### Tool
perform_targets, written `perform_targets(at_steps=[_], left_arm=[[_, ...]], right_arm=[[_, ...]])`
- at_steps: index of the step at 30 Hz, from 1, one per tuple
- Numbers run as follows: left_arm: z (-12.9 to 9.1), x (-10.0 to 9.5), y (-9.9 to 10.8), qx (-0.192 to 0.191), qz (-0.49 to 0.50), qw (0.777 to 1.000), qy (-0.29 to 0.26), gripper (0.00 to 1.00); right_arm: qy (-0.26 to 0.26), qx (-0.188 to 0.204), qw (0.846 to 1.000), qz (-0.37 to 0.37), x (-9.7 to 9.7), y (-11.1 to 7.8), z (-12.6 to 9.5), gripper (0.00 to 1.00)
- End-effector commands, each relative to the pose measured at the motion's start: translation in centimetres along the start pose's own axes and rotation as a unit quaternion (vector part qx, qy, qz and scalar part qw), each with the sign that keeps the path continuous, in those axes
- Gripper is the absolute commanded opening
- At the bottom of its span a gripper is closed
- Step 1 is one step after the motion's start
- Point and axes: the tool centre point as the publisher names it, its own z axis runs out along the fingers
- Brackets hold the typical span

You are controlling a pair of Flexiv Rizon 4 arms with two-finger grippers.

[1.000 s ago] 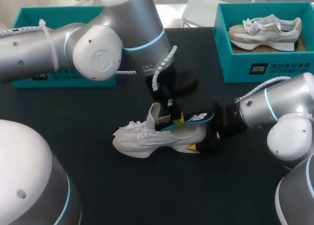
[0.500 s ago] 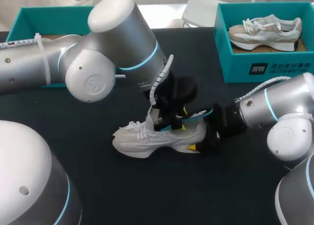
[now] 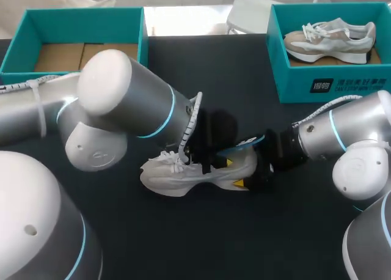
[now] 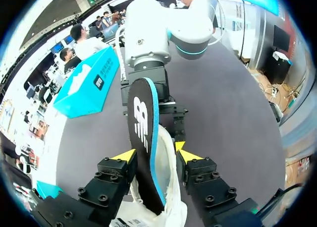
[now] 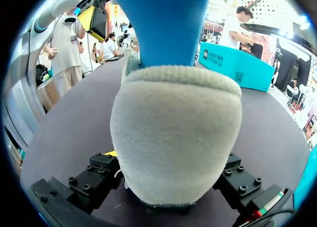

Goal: Take the shoe out of the shoebox, open the shoe tongue, remove and reinsert the insole, then place the shoe into the shoebox

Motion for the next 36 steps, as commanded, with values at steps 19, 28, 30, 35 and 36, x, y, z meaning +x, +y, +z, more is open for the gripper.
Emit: perform_targets(at_steps=[19,28,30,35,36], left_arm=[[2.7,-1.1,-0.1,-0.004,-0.018,0.999,-0.027,0.00],[1.4,-0.7,0.1,-0.008,-0.027,0.999,-0.020,0.00],[0.8,-0.8,-0.2,-0.008,-0.031,0.999,-0.009,0.00],[-1.2,-1.4,-1.5,-0.006,-0.031,0.999,0.029,0.00],[-1.6,-1.4,-1.8,-0.009,-0.031,0.999,0.033,0.00]], right_arm=[[0.000,0.002,1.000,0.000,0.0,-0.2,0.1,0.00],[0.000,0.002,1.000,0.000,0.0,-0.2,0.1,0.00],[0.000,0.002,1.000,0.000,0.0,-0.2,0.1,0.00],[0.000,0.002,1.000,0.000,0.0,-0.2,0.1,0.00],[0.000,0.002,1.000,0.000,0.0,-0.2,0.1,0.00]])
